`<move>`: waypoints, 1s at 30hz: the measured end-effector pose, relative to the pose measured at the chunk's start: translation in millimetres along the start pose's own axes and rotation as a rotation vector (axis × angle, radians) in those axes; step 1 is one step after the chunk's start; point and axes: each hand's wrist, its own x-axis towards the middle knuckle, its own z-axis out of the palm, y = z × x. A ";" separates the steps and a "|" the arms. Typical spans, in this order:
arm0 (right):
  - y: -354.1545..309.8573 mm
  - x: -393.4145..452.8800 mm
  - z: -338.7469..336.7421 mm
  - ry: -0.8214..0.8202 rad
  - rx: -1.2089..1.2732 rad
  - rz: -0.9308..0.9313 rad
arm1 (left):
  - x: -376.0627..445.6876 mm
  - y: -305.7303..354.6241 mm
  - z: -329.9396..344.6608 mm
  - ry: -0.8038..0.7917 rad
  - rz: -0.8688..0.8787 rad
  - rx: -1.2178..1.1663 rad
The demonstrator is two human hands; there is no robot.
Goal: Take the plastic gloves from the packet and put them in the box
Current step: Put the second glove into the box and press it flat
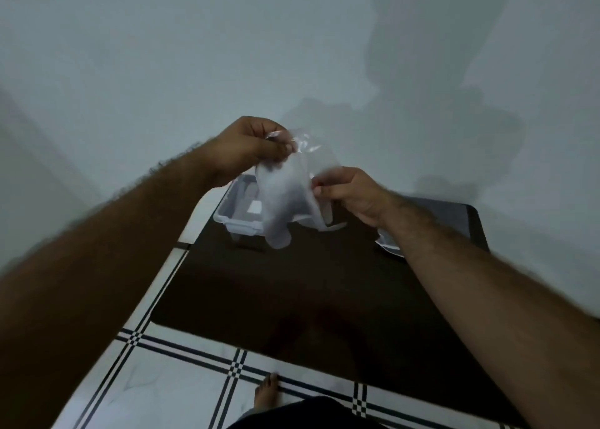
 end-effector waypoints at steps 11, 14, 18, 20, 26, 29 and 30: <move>1.7 68.5 63.1 -0.057 0.344 0.122 | 16.6 -56.2 -101.3 0.096 0.006 -0.031; 11.2 92.7 70.4 0.073 0.379 0.155 | 32.7 -73.2 -131.2 0.095 0.008 -0.016; 29.3 119.0 76.3 0.177 0.394 0.155 | 58.1 -97.7 -171.9 0.064 -0.013 0.048; 39.8 130.8 80.4 0.211 0.425 0.160 | 70.9 -109.8 -190.3 0.045 -0.020 0.072; 66.9 153.4 83.1 0.324 0.451 0.209 | 107.0 -146.0 -230.0 -0.028 -0.024 0.098; 71.7 166.0 87.4 0.339 0.506 0.178 | 122.7 -160.8 -239.5 -0.069 -0.017 0.122; 70.6 171.8 90.9 0.334 0.530 0.161 | 127.3 -164.4 -240.9 -0.087 -0.016 0.124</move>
